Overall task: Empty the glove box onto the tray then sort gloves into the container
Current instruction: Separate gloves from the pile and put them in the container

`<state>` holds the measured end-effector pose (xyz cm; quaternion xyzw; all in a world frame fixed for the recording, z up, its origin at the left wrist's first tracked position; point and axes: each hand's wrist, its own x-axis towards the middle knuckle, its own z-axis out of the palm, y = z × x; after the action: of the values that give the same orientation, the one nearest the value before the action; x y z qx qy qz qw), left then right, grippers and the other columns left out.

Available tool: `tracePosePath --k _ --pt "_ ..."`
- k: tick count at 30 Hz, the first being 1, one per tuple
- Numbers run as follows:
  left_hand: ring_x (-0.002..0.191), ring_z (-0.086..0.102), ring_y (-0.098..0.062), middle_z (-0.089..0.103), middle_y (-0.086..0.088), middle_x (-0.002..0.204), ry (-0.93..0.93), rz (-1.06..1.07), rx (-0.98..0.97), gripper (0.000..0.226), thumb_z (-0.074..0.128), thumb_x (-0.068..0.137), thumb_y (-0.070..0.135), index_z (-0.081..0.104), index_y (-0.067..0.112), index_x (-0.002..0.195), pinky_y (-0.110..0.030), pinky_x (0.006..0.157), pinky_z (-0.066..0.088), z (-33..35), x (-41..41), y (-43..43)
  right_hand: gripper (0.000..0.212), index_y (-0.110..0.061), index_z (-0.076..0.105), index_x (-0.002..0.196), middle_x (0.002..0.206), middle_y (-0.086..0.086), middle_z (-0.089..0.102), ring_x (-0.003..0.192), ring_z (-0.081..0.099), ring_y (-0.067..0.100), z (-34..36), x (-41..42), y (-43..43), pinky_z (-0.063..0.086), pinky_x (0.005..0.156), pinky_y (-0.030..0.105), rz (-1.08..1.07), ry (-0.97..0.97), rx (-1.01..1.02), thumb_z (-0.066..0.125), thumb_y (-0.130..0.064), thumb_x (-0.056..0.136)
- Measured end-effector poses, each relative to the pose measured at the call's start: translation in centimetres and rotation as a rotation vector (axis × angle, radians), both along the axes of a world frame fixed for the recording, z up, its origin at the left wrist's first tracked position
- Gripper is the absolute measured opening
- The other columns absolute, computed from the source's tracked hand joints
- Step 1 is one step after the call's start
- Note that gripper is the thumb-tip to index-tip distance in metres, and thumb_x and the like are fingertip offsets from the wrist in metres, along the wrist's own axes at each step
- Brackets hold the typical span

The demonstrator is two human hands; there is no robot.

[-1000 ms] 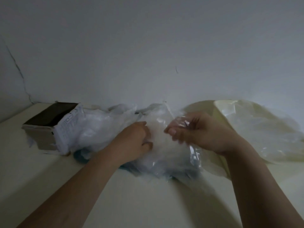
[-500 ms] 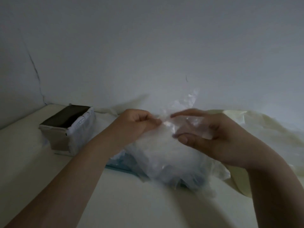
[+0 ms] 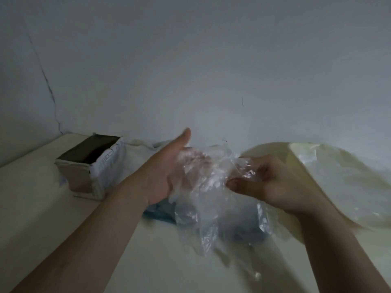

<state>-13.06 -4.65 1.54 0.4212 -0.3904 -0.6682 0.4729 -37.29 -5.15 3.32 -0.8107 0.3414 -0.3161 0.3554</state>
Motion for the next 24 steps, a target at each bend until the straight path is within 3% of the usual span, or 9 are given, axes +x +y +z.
tracePosePath --k 1,3,5,7,9,14,20,22,24 --pt "0.074 0.078 -0.019 0.079 -0.013 0.087 0.034 -0.025 -0.002 0.074 0.048 0.093 0.067 0.079 0.001 0.108 -0.031 0.066 0.062 0.2 0.1 0.0 0.004 -0.008 0.079 0.084 0.084 0.002 0.078 0.079 0.067 0.007 -0.3 -0.2 -0.4 0.053 0.077 0.028 -0.052 -0.006 -0.003 0.080 -0.011 0.088" --pt "0.098 0.077 -0.026 0.078 -0.016 0.105 0.029 -0.083 -0.048 0.079 0.049 0.088 0.075 0.078 0.007 0.116 -0.040 0.084 0.062 -0.4 0.5 -0.2 0.010 -0.006 0.077 0.082 0.079 0.004 0.076 0.075 0.065 0.008 -0.9 -0.5 -1.0 0.053 0.074 0.031 -0.138 0.006 -0.015 0.080 -0.013 0.088" --pt "0.109 0.071 -0.029 0.075 -0.013 0.115 -0.050 -0.085 -0.123 0.059 0.066 0.088 0.063 0.078 0.012 0.116 -0.046 0.094 0.058 -1.3 0.6 -0.4 0.014 -0.008 0.076 0.076 0.072 0.002 0.073 0.069 0.061 0.006 -1.0 -0.7 -1.2 0.050 0.070 0.027 -0.165 0.006 -0.010 0.080 -0.013 0.088" --pt "0.097 0.072 -0.024 0.076 -0.009 0.100 -0.122 0.004 -0.172 0.022 0.073 0.095 0.029 0.077 0.010 0.105 -0.036 0.081 0.060 -1.9 0.2 -0.7 0.010 -0.008 0.078 0.080 0.079 0.007 0.076 0.072 0.064 0.006 -1.1 -0.8 -1.3 0.052 0.073 0.026 -0.155 0.015 0.011 0.080 -0.013 0.088" --pt "0.088 0.072 -0.022 0.076 -0.008 0.087 -0.154 0.101 -0.198 0.006 0.072 0.094 0.013 0.077 0.009 0.094 -0.030 0.073 0.060 -2.1 -0.1 -0.7 0.007 -0.006 0.079 0.084 0.084 0.012 0.077 0.076 0.066 0.009 -1.3 -0.7 -1.3 0.055 0.076 0.031 -0.140 0.040 0.019 0.081 -0.012 0.087" --pt "0.081 0.068 -0.016 0.073 -0.005 0.083 -0.163 0.111 -0.197 0.006 0.077 0.088 0.015 0.076 0.015 0.081 -0.028 0.071 0.055 -1.7 0.8 -0.8 0.020 0.001 0.074 0.086 0.087 0.022 0.072 0.078 0.061 0.012 -1.9 -0.8 -1.9 0.054 0.080 0.045 -0.153 0.124 -0.016 0.081 -0.017 0.088" --pt "0.079 0.068 -0.012 0.074 -0.001 0.092 -0.104 0.099 -0.159 0.016 0.063 0.100 0.027 0.074 0.018 0.091 -0.029 0.070 0.051 -1.0 1.9 -0.9 0.018 -0.012 0.075 0.072 0.064 0.002 0.066 0.065 0.054 0.003 -2.4 -1.1 -2.4 0.048 0.066 0.027 -0.247 0.144 0.061 0.080 -0.017 0.088" --pt "0.080 0.070 -0.015 0.077 -0.004 0.093 -0.091 0.243 -0.163 0.013 0.065 0.100 0.024 0.075 0.018 0.094 -0.029 0.067 0.054 -0.7 2.5 -1.3 0.025 -0.011 0.072 0.066 0.057 -0.007 0.057 0.055 0.050 0.003 -3.1 -1.0 -2.9 0.044 0.058 0.020 -0.340 0.187 0.083 0.078 -0.019 0.088" --pt "0.082 0.073 -0.019 0.079 -0.007 0.094 -0.075 0.443 -0.215 0.011 0.067 0.100 0.021 0.075 0.015 0.095 -0.034 0.072 0.058 0.1 3.3 -1.6 0.031 -0.004 0.066 0.064 0.053 -0.005 0.054 0.050 0.049 0.007 -3.7 -0.9 -3.4 0.043 0.054 0.024 -0.431 0.231 0.090 0.076 -0.019 0.089"
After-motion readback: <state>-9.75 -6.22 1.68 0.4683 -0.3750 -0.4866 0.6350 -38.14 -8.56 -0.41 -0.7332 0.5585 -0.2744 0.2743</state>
